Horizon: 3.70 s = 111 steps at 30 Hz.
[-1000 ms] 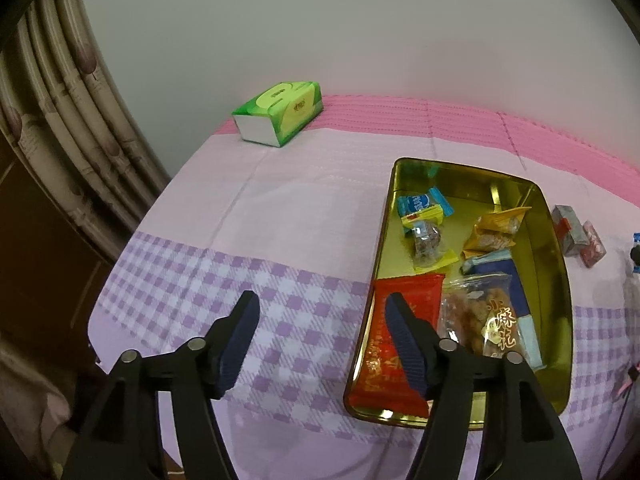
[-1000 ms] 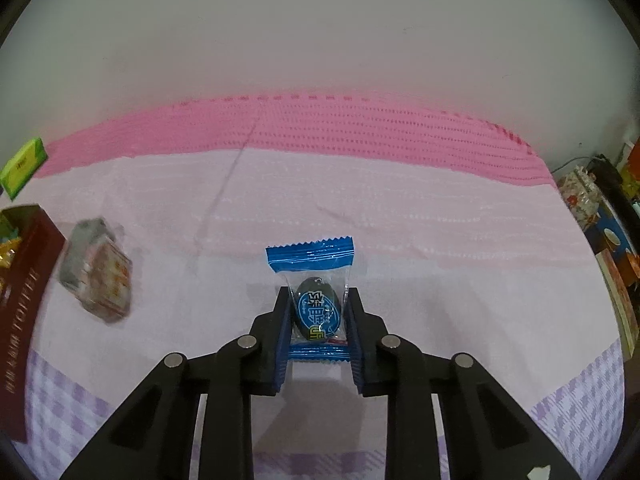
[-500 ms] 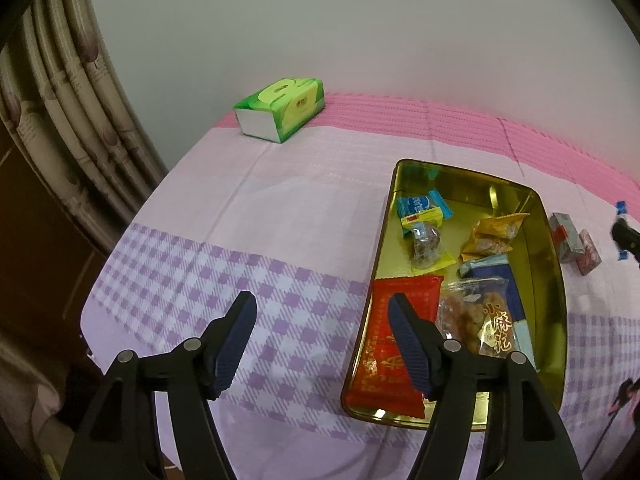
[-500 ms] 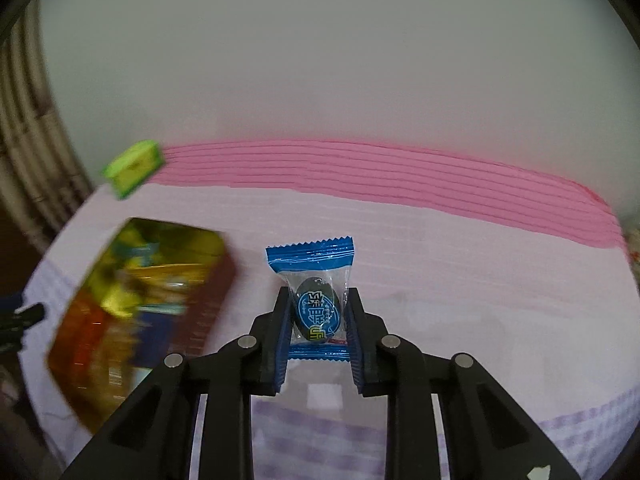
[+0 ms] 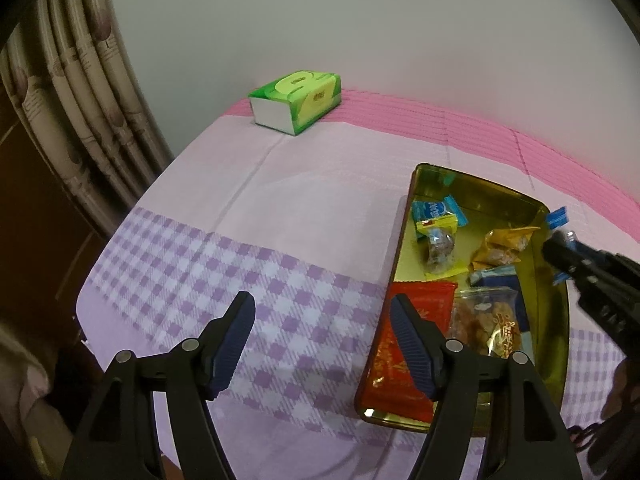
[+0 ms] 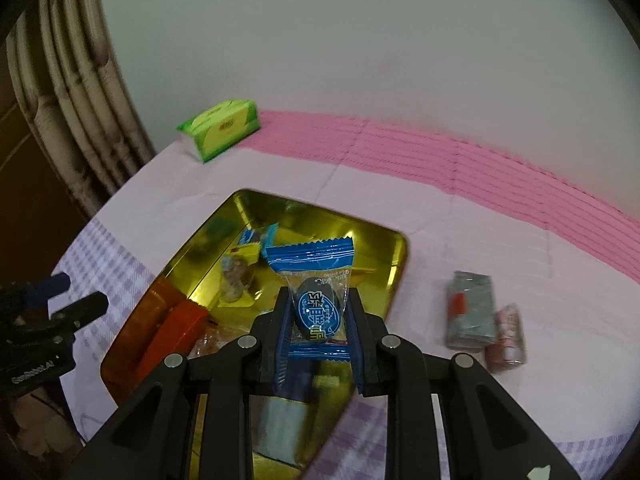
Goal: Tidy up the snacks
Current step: 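Carry the blue candy into the tin with the right gripper and release, then move the right gripper to the pink-patterned roll and grasp it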
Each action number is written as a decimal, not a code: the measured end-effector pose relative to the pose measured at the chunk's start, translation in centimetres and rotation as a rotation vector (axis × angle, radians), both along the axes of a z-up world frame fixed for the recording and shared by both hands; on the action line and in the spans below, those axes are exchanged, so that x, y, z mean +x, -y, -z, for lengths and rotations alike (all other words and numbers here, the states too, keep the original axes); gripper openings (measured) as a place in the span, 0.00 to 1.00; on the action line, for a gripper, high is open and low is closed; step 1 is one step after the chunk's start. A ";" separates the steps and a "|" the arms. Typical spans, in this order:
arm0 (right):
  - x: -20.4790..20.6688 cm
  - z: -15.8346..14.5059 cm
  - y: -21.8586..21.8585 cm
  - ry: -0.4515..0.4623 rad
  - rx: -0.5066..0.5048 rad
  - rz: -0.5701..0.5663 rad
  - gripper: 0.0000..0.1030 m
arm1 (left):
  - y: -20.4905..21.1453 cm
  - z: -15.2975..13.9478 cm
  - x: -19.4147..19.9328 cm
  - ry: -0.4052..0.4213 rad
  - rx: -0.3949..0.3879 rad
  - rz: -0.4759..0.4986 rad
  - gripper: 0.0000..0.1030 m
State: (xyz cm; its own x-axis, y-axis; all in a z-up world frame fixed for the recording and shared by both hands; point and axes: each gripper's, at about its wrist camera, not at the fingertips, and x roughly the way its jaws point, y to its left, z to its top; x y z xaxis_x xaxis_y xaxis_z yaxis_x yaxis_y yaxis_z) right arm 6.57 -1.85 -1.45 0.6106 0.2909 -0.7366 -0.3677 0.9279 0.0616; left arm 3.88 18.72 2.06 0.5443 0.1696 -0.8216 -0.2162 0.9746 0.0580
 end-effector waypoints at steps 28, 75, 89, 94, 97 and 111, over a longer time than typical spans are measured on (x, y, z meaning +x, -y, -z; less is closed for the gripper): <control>1.7 2.8 -2.7 -0.042 -0.075 -0.008 0.25 | -0.6 0.5 0.2 -0.018 -0.015 -0.022 0.68; -0.3 3.2 15.3 -0.016 -0.034 0.288 0.46 | 0.9 0.4 -0.1 -0.015 0.031 0.014 0.68; 1.8 5.5 15.5 -0.048 -0.026 0.250 0.35 | 2.0 0.9 0.0 -0.014 0.076 0.041 0.68; 2.5 6.0 15.6 -0.034 -0.018 0.241 0.30 | 2.3 1.2 0.1 -0.024 0.078 0.053 0.68; 2.8 6.0 15.6 -0.027 -0.010 0.224 0.24 | 3.1 1.4 0.3 -0.039 0.087 0.069 0.68; 1.6 6.1 23.5 0.020 -0.059 0.396 0.22 | 13.1 -1.1 3.7 -0.033 -0.026 0.267 0.68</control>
State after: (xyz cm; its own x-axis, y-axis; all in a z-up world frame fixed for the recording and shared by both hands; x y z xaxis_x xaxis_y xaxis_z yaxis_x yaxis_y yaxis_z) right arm 8.17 -25.35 -7.50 0.6818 -0.0122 -0.7315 0.0186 0.9998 0.0007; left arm 7.61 5.57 3.12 0.5397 0.0026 -0.8419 0.0502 0.9981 0.0352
